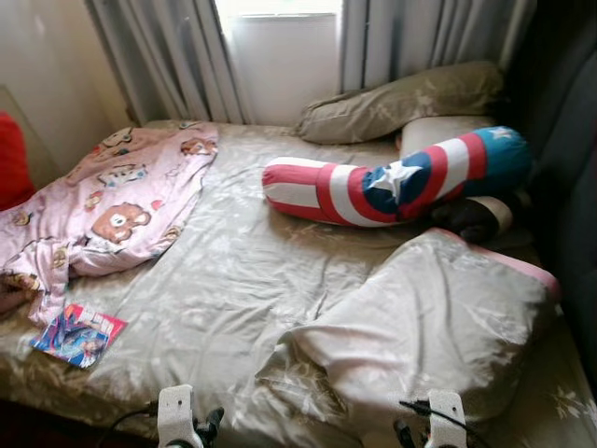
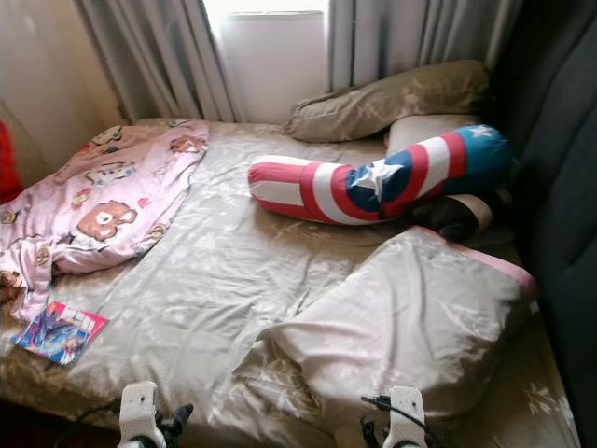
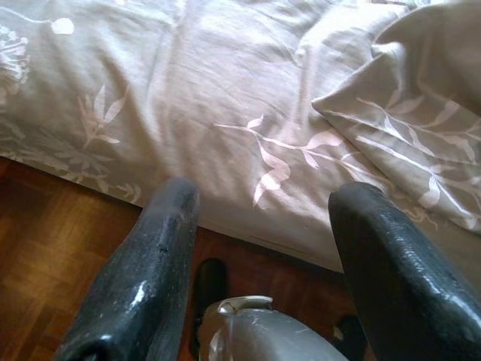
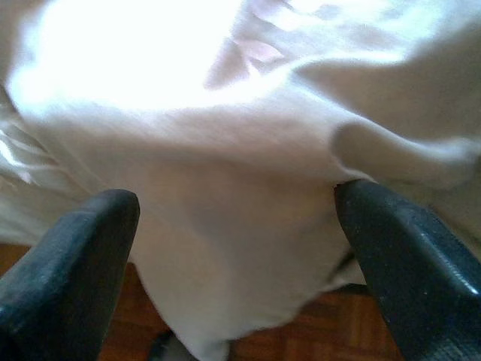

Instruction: Clean up the room

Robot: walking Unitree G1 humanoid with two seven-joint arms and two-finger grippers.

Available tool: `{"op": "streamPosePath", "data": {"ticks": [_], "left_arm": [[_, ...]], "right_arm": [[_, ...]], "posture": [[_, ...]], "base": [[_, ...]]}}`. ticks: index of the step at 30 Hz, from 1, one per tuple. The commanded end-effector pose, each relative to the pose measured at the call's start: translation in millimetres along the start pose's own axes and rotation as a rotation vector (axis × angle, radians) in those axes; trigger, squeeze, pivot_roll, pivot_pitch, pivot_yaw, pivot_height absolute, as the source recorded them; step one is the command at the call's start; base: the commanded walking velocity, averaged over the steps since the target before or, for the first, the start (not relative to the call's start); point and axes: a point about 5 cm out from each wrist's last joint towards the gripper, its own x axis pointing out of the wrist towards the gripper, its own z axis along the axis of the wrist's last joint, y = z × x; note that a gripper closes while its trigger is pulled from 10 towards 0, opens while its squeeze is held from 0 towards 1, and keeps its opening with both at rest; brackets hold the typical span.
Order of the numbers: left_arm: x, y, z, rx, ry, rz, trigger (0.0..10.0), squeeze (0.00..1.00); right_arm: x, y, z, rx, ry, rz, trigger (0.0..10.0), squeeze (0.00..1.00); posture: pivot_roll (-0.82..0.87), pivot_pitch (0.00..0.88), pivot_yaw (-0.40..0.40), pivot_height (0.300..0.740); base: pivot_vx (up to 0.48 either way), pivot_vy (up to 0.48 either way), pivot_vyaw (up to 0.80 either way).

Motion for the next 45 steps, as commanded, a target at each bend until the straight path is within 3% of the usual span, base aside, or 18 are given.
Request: {"op": "streamPosePath", "data": {"ticks": [1,8,10,13,22,35,45], "left_arm": [[5.6,0.6,23.3,0.036,-0.095,-0.02,10.0,0.0],[8.7,-6.8,43.2,0.062,-0.199,-0.06,10.0,0.0],[9.2,-9.9,45.4,0.064,-0.212,-0.067,10.0,0.0],[9.5,-13.7,46.0,0.077,-0.219,-0.081,10.0,0.0],[9.1,-17.1,43.8,0.076,-0.22,-0.085,10.0,0.0],[9.3,-22.7,44.7,0.069,-0.234,-0.098,10.0,0.0],[9.3,-22.6,44.8,0.088,-0.233,-0.099,10.0,0.0]], "right_arm": [[0.1,3.2,2.0,0.059,-0.033,-0.005,10.0,0.0],[0.0,3.0,3.1,0.059,-0.046,-0.004,10.0,0.0],[4.5,5.5,24.7,0.055,-0.092,0.001,10.0,0.0],[6.8,6.2,37.8,0.057,-0.114,-0.002,10.0,0.0],[5.7,-1.5,33.2,0.042,-0.097,-0.024,10.0,0.0],[4.7,-6.9,30.3,0.031,-0.087,-0.04,10.0,0.0],[4.5,-7.6,28.5,0.029,-0.076,-0.039,10.0,0.0]], "posture": [[0.07,0.0,-0.005,0.74],[0.07,0.0,-0.006,0.74],[0.07,0.0,-0.009,0.74],[0.07,0.0,-0.009,0.74],[0.07,0.0,-0.012,0.74],[0.07,0.0,-0.018,0.74],[0.07,0.0,-0.018,0.74]], "base": [[0.0,0.0,0.0],[0.0,0.0,0.0],[0.0,0.0,0.0],[0.0,0.0,0.0],[0.0,0.0,-0.66],[0.0,0.0,0.0],[0.0,0.0,-0.57]]}}
